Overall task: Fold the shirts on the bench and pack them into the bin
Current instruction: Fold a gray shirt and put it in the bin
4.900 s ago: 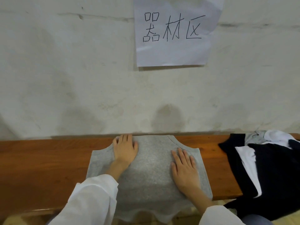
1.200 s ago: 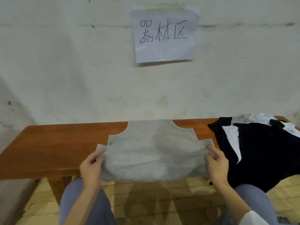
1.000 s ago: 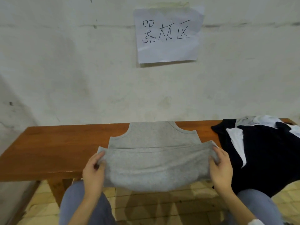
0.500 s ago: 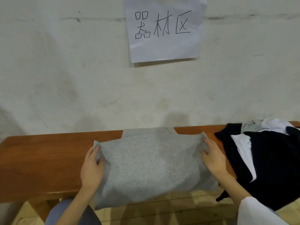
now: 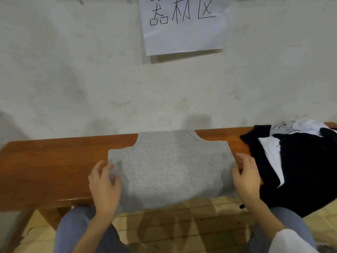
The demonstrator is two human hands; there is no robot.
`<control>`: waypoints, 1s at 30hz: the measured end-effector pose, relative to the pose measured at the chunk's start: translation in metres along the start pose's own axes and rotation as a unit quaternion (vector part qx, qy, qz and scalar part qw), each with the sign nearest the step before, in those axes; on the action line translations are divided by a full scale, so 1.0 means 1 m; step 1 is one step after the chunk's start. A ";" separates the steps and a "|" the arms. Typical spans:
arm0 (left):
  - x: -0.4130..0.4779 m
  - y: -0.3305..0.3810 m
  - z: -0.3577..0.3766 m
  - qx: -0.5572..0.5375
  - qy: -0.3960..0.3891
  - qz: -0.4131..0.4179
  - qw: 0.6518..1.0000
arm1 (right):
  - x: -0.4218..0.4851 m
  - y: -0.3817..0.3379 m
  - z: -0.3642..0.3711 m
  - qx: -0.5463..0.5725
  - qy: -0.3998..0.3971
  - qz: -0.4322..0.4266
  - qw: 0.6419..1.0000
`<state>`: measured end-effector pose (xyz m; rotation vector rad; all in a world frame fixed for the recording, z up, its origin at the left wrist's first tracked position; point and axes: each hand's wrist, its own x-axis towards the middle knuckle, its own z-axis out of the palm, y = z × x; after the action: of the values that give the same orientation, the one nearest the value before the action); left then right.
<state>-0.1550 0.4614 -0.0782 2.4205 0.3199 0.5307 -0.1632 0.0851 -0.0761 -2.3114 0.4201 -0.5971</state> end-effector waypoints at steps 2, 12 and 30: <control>-0.028 0.001 -0.002 -0.036 -0.024 -0.006 0.999 | -0.026 0.010 -0.003 0.022 0.023 -0.008 0.999; -0.089 0.005 0.007 -0.294 0.069 -0.331 0.894 | -0.074 0.028 -0.001 0.347 -0.067 0.369 0.860; -0.073 -0.021 -0.012 -0.417 0.070 -0.431 0.797 | -0.044 0.024 -0.045 0.386 0.027 0.338 0.858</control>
<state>-0.2277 0.4581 -0.1041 1.1837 0.9558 0.3079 -0.2269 0.0633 -0.0774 -1.2590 0.7986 -0.3670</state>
